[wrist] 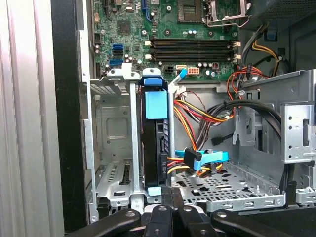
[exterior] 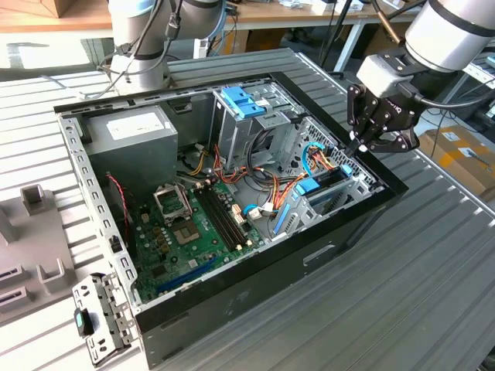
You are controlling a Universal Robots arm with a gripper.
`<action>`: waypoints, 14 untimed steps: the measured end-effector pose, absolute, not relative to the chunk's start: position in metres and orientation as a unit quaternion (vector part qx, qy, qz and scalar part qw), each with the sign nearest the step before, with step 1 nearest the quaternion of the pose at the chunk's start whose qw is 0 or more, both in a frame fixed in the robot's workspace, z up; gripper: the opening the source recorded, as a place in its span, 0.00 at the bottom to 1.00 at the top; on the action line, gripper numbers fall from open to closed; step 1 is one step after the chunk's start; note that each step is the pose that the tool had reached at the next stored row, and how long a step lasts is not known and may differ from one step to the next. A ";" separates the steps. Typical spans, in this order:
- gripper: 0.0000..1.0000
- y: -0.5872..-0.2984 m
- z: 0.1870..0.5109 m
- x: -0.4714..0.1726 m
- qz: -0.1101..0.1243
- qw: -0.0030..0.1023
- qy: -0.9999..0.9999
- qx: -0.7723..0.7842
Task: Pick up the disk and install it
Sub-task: 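Insert the first disk wire, then insert the second disk wire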
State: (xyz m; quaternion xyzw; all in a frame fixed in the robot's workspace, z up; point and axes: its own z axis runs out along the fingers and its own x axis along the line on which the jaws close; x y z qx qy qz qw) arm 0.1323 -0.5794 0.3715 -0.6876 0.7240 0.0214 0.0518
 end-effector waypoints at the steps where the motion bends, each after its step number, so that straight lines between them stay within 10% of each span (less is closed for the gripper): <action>1: 0.11 -0.579 0.372 0.132 0.021 0.052 0.724 -0.688; 9: 0.11 -0.579 0.372 0.132 0.021 0.052 0.724 -0.688; 14: 0.36 -0.579 0.372 0.132 0.022 0.052 0.724 -0.688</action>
